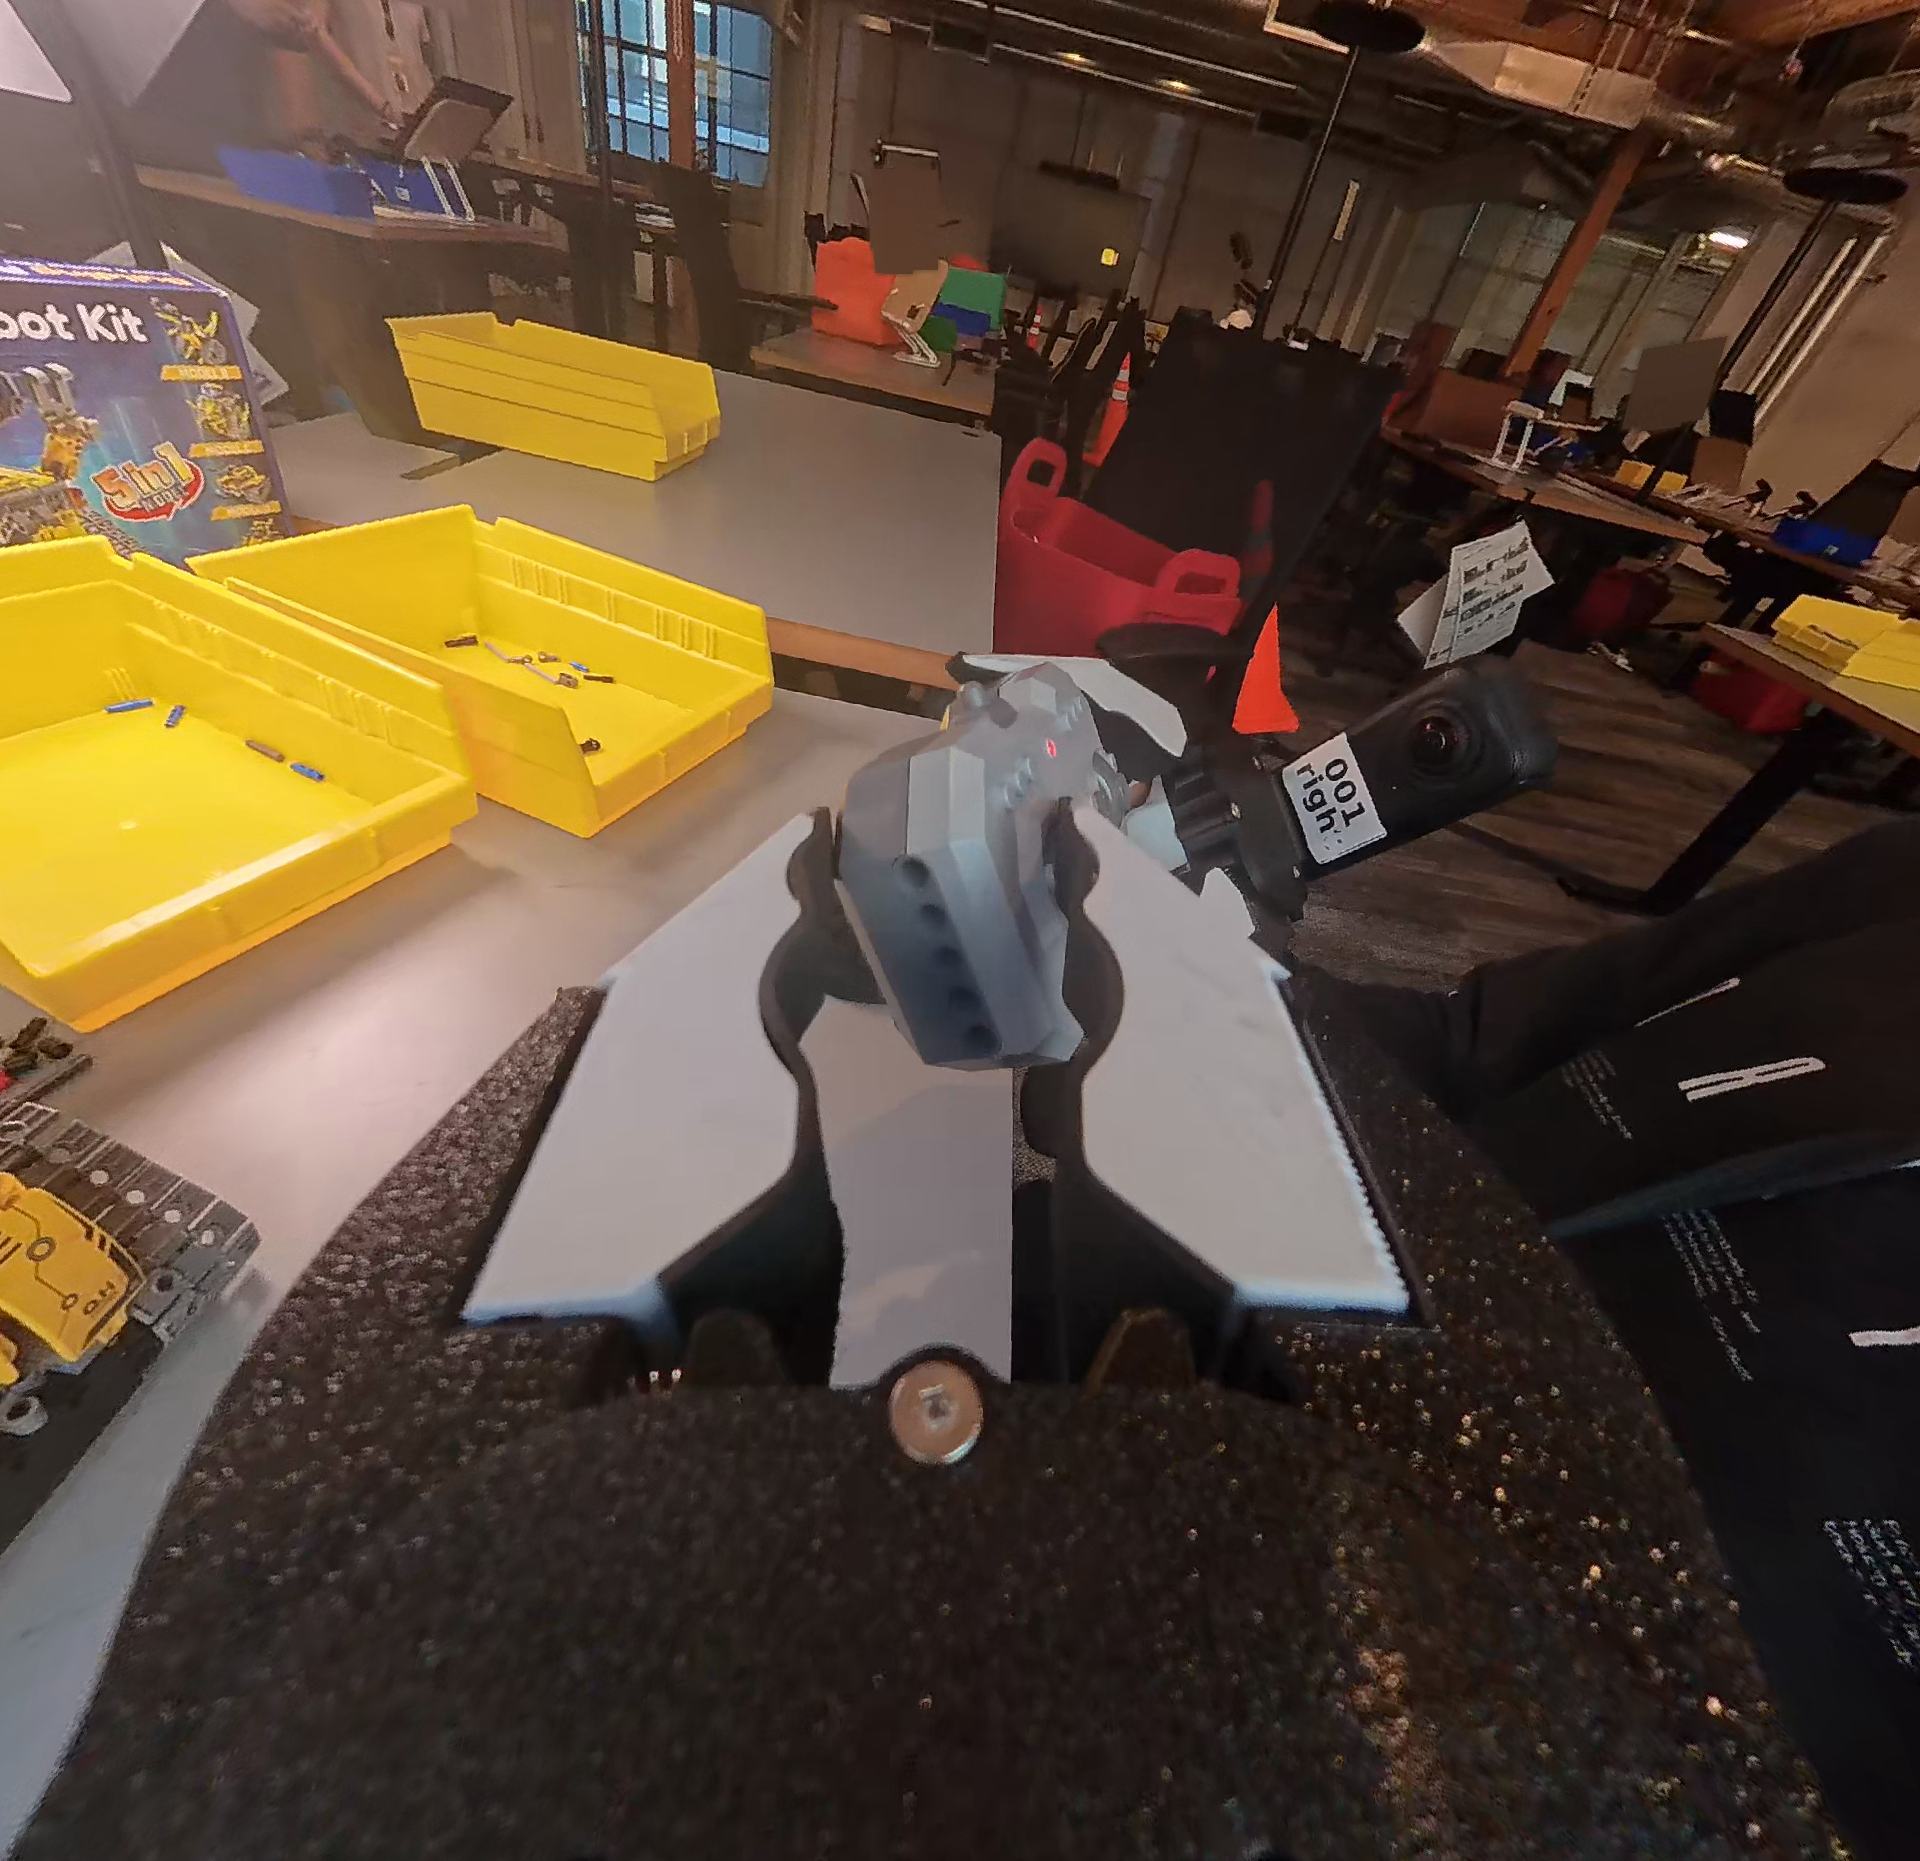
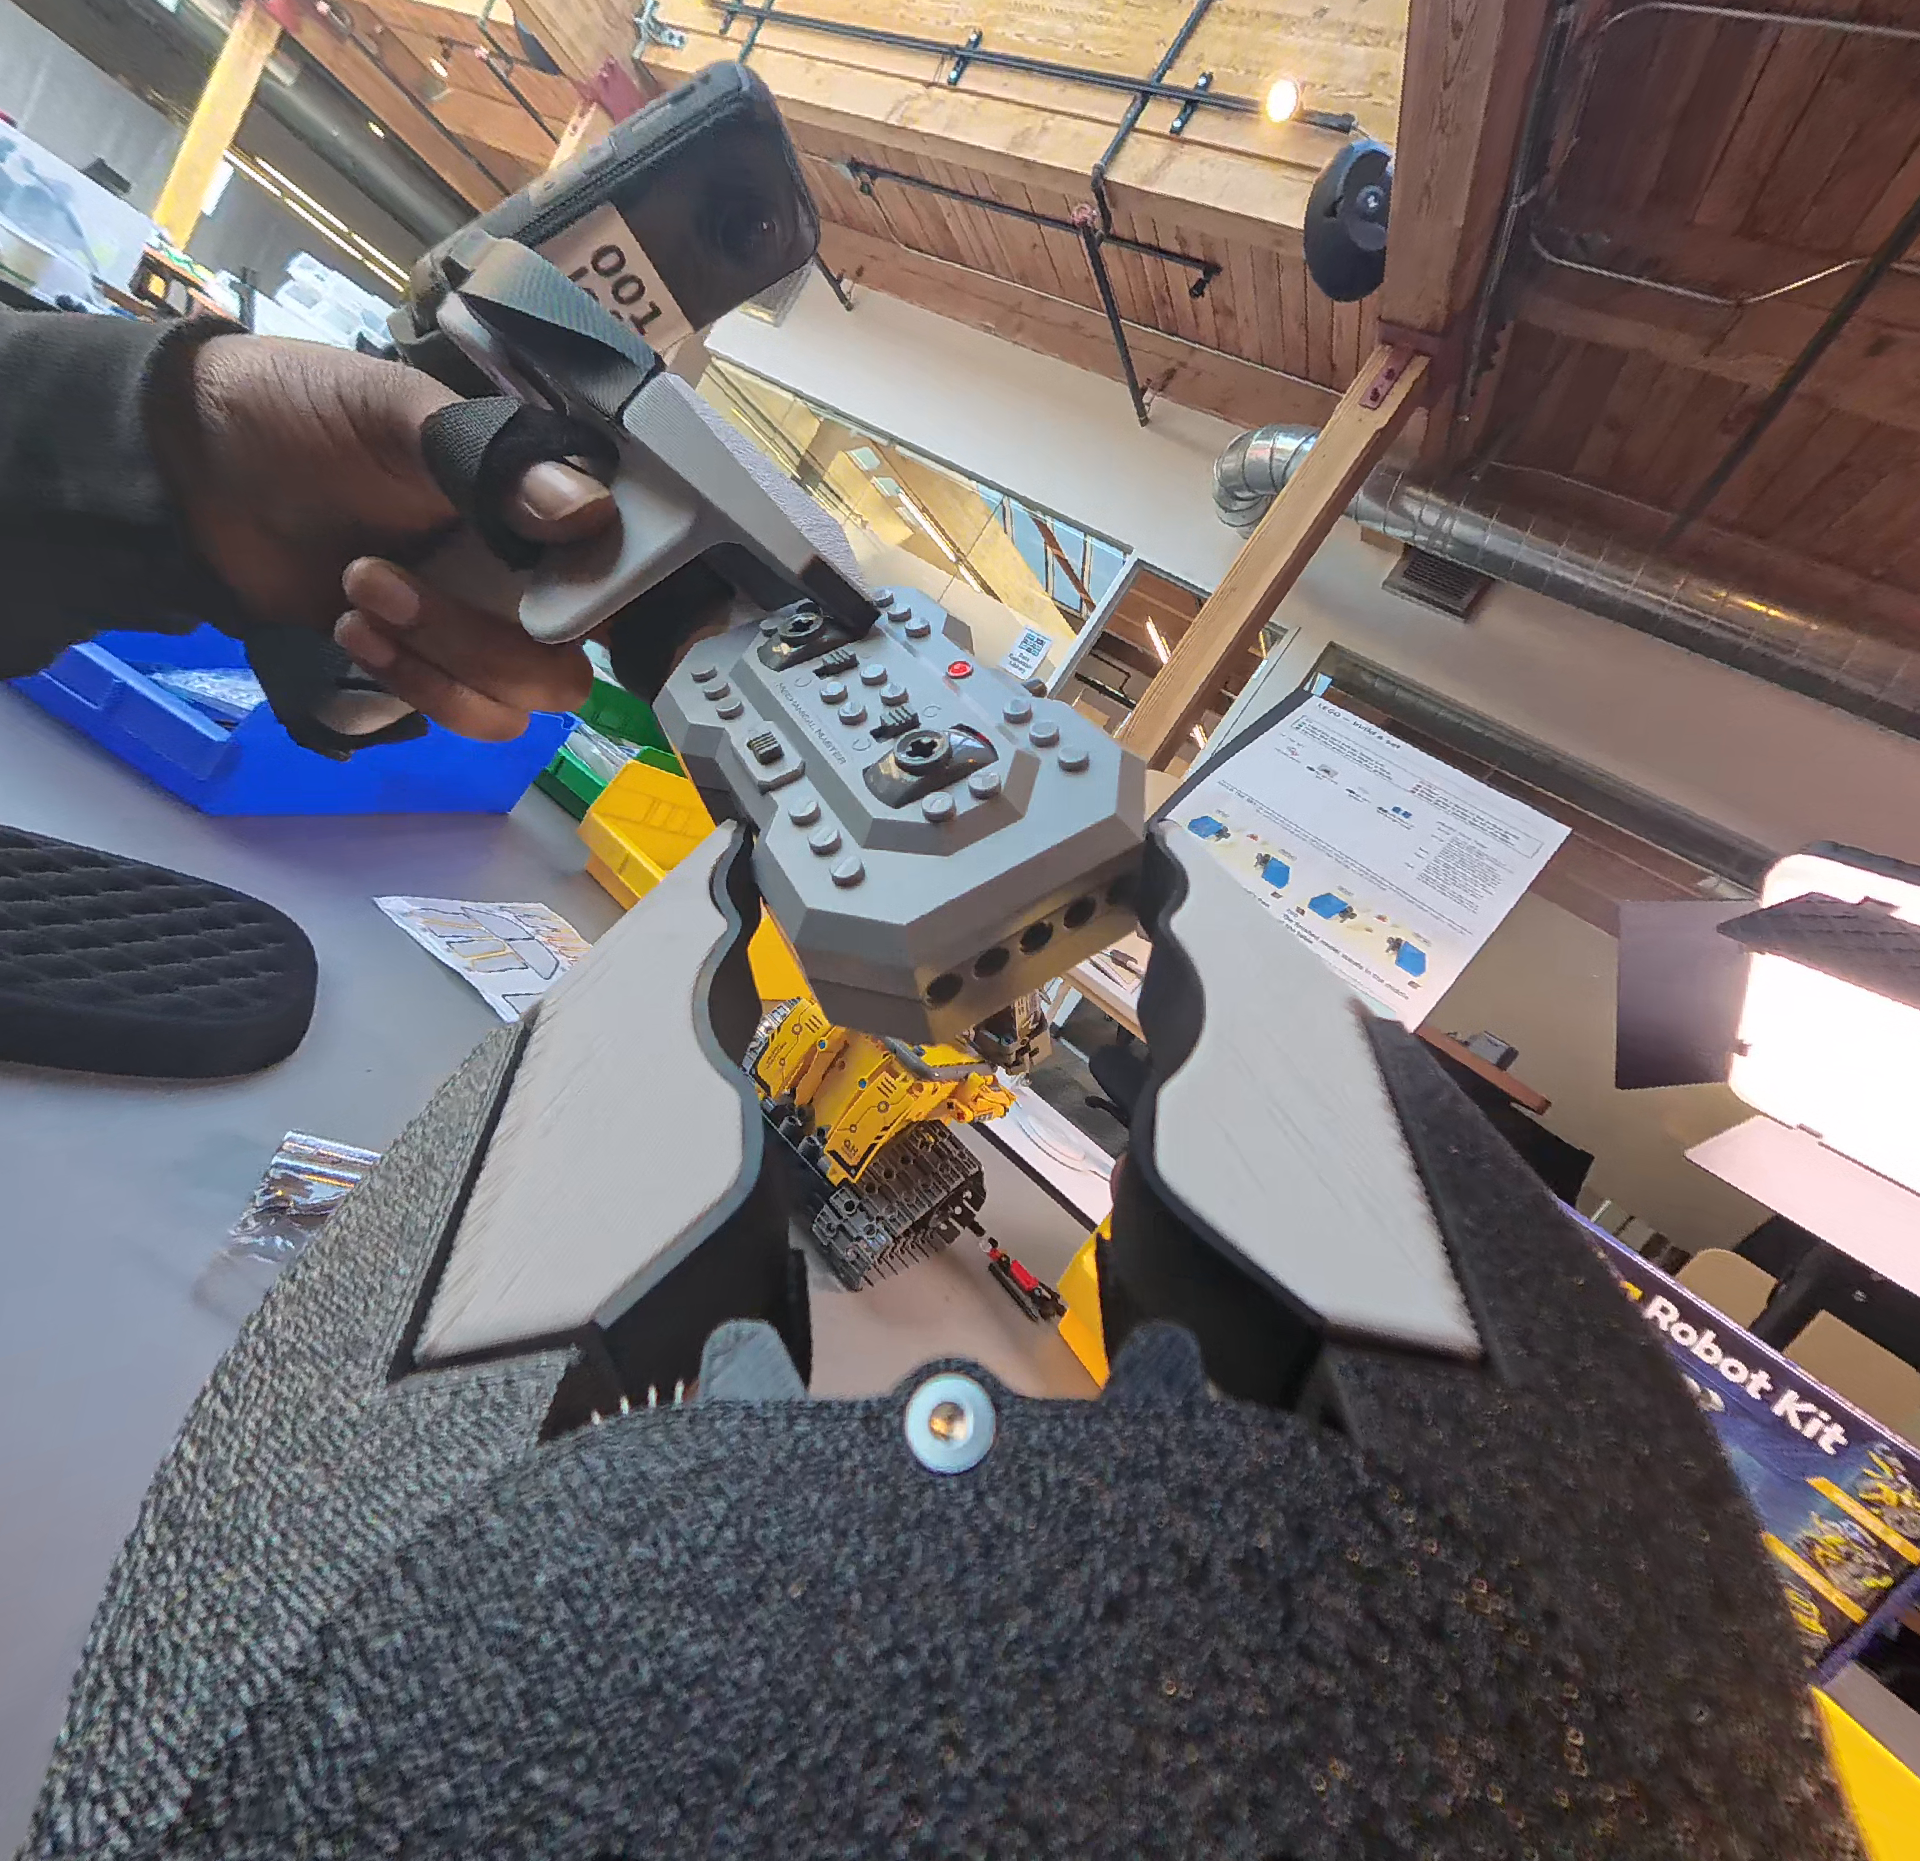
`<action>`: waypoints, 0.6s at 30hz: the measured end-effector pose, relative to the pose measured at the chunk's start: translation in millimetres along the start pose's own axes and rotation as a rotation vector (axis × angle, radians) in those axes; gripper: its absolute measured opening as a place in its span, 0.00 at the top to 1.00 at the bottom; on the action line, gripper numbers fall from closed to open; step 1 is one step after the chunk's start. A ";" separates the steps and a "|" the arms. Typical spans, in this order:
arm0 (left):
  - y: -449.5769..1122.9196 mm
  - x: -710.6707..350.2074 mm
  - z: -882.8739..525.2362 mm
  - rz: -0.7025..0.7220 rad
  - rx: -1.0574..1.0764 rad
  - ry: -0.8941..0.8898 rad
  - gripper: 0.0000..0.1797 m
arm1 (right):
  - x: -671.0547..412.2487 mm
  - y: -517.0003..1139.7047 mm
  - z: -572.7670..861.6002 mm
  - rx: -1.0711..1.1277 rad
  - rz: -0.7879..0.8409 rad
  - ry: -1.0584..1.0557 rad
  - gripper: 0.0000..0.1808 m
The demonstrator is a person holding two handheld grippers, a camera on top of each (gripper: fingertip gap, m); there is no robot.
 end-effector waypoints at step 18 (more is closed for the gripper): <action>-0.4 -13.9 14.0 -0.034 -0.029 0.189 0.76 | -9.8 -2.7 0.7 -0.013 0.026 0.036 0.60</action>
Point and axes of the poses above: each gripper's, where its closed fingertips meet, y out along the fingers, x out of its underside, z = x × y across the jaws, the point moved 7 cm from there along -y, back along the fingers, and after that the axes turned 14 degrees about y, right-handed, at the moved point
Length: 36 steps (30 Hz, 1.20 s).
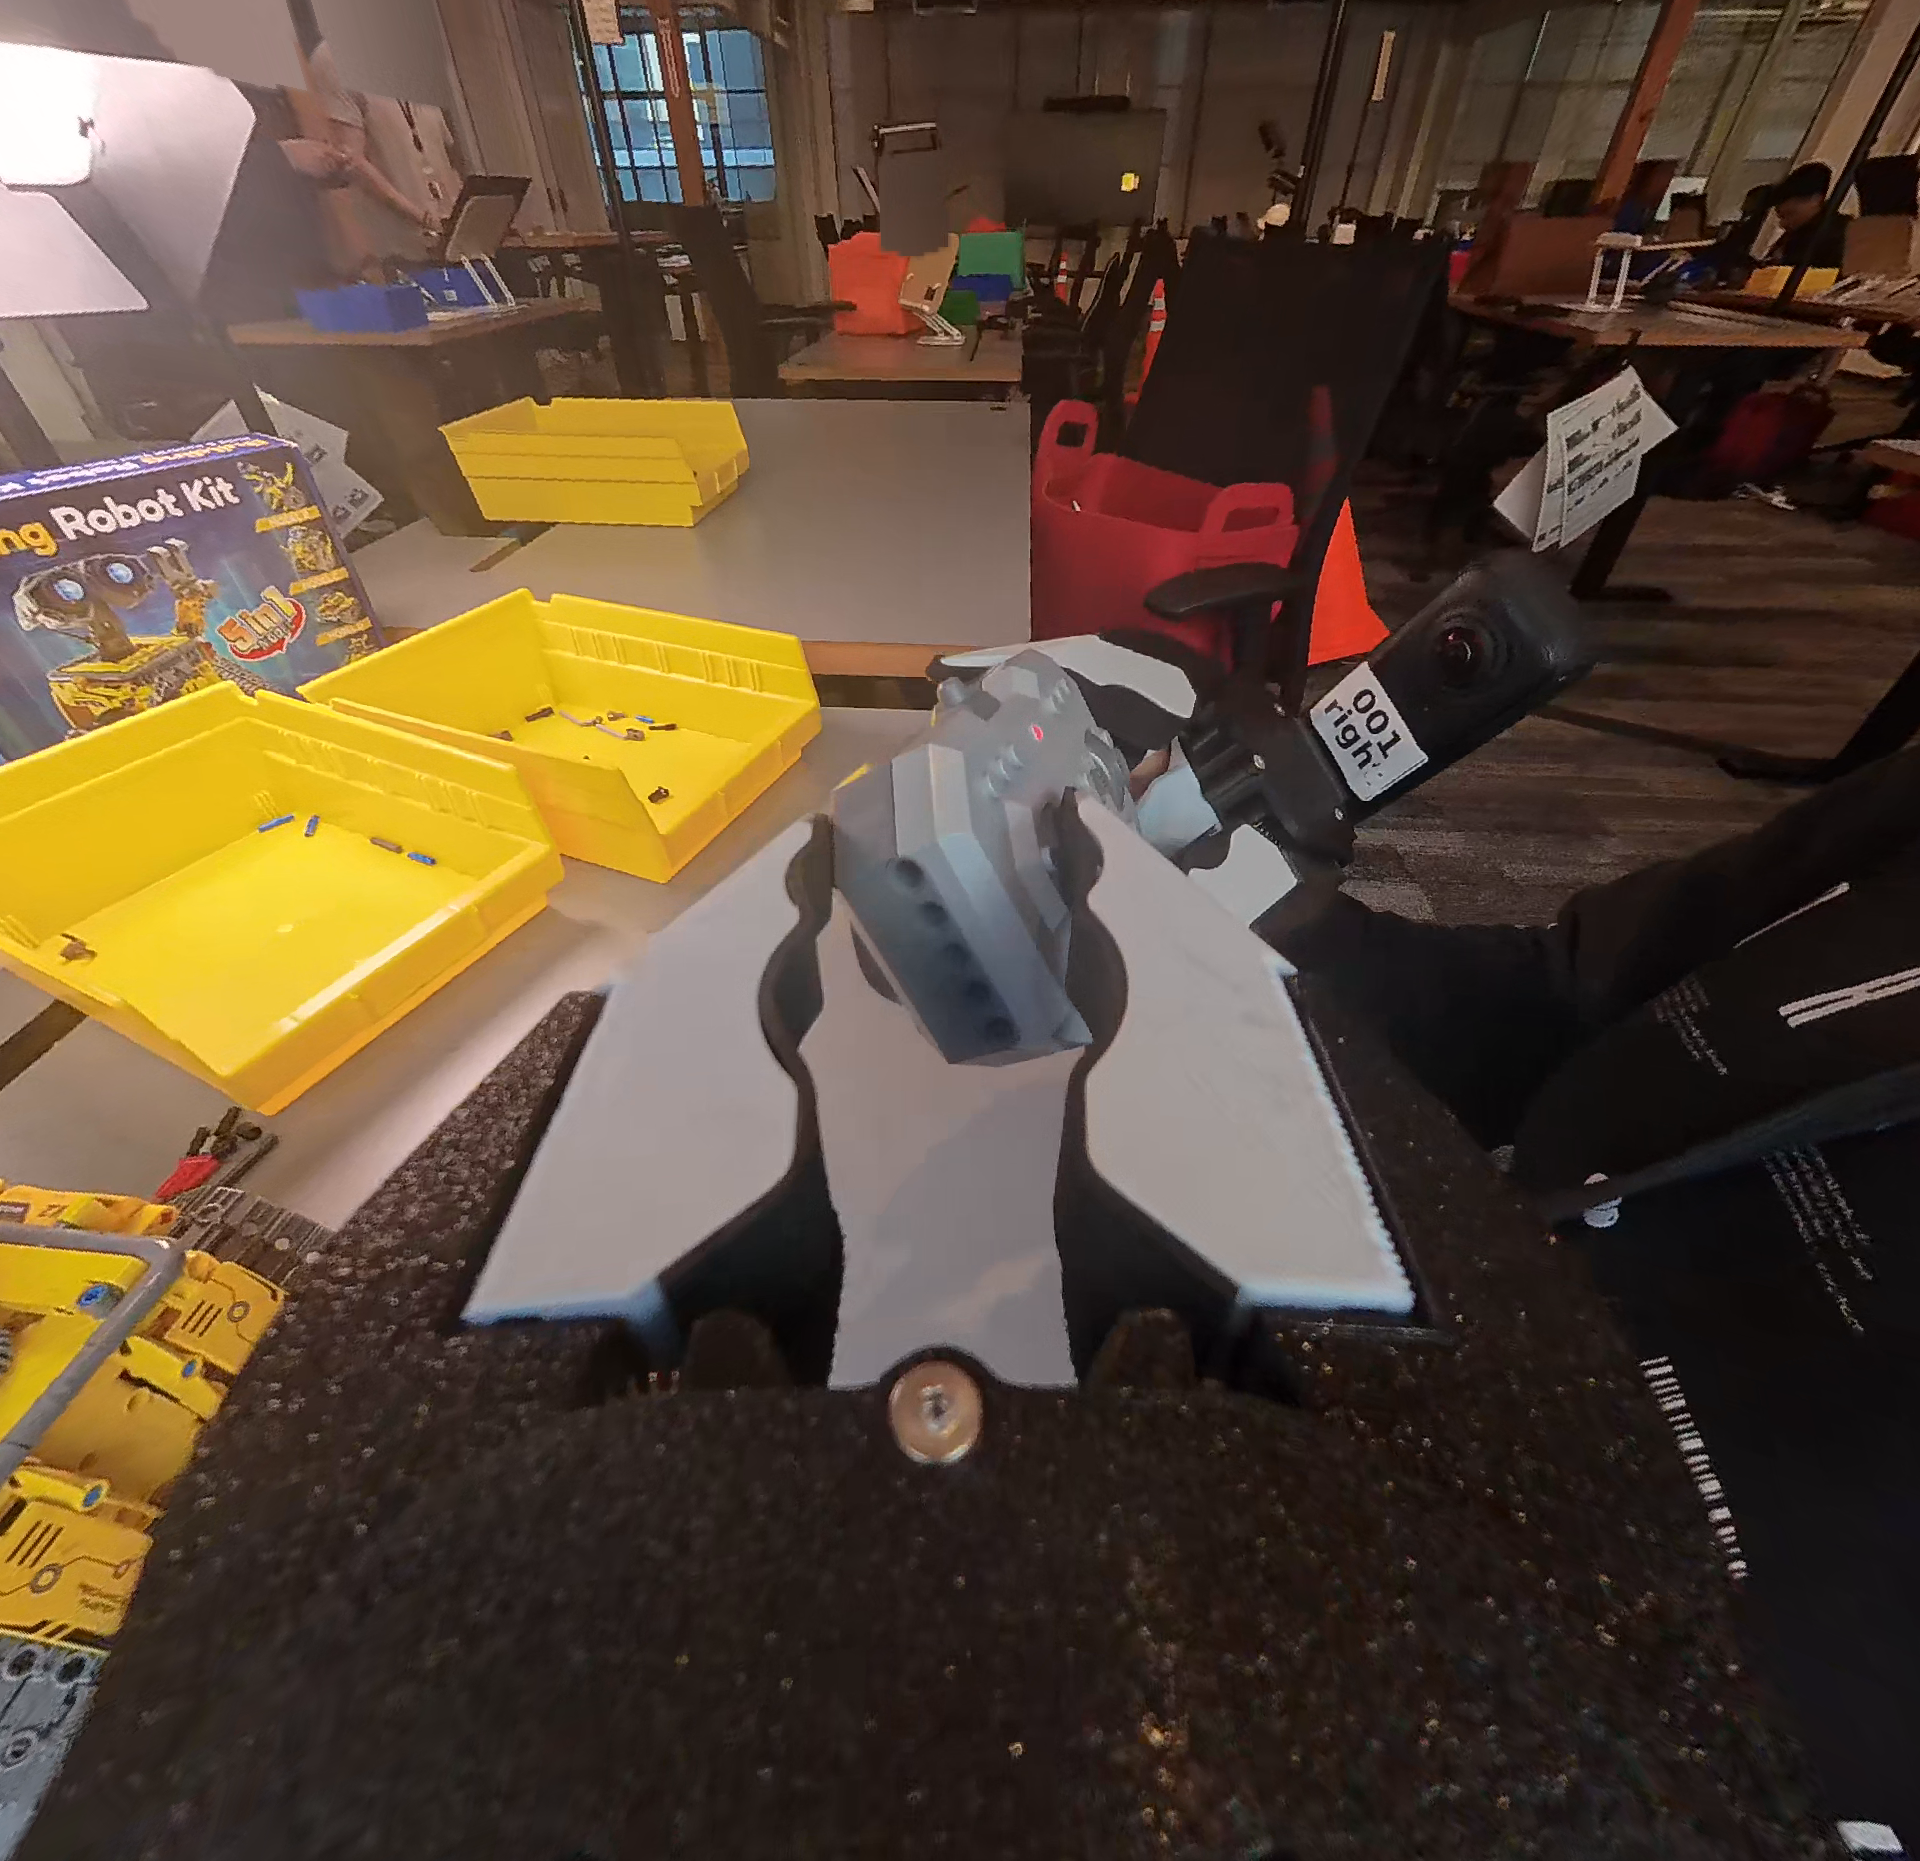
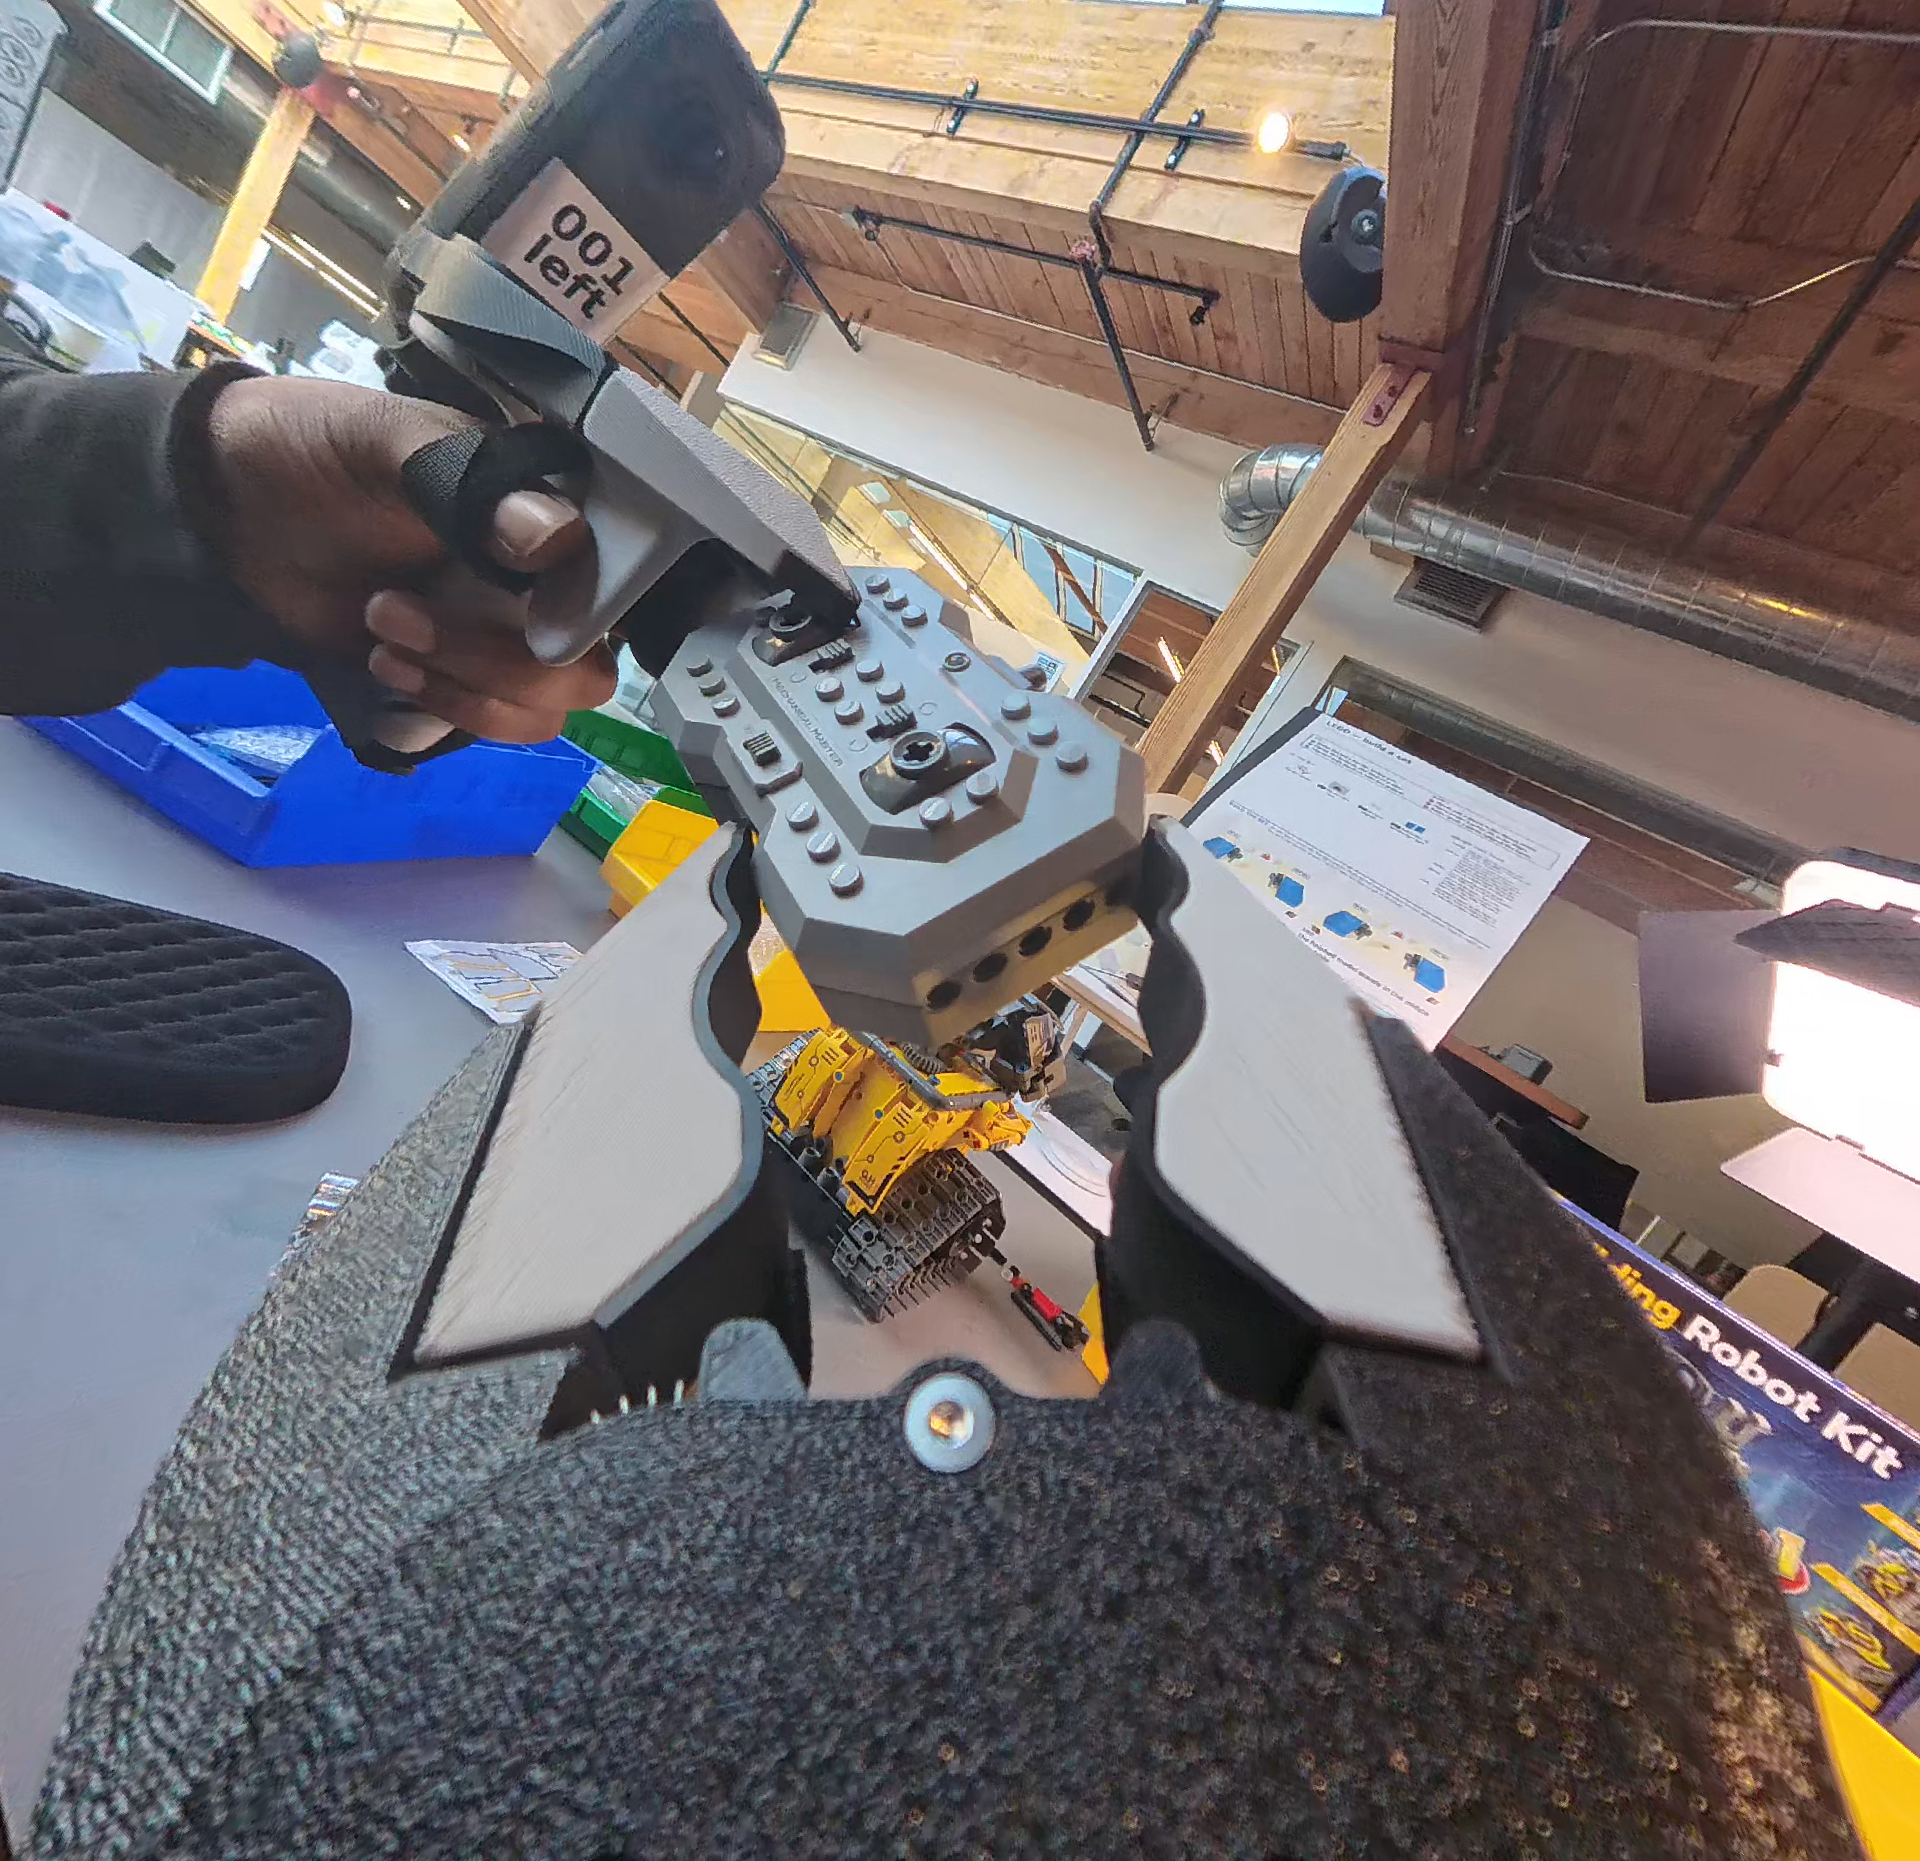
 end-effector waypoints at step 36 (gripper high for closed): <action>0.6 -3.0 0.5 -0.008 0.037 -0.026 0.75 | -1.5 1.1 -1.2 -0.012 0.006 -0.004 0.60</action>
Point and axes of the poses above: each gripper's, where its closed fingertips meet, y out along the fingers, x out of its underside, z = x × y across the jaws, the point moved 7 cm from there along -y, back along the fingers, and after that the axes turned 14 degrees about y, right-handed, at the moved point
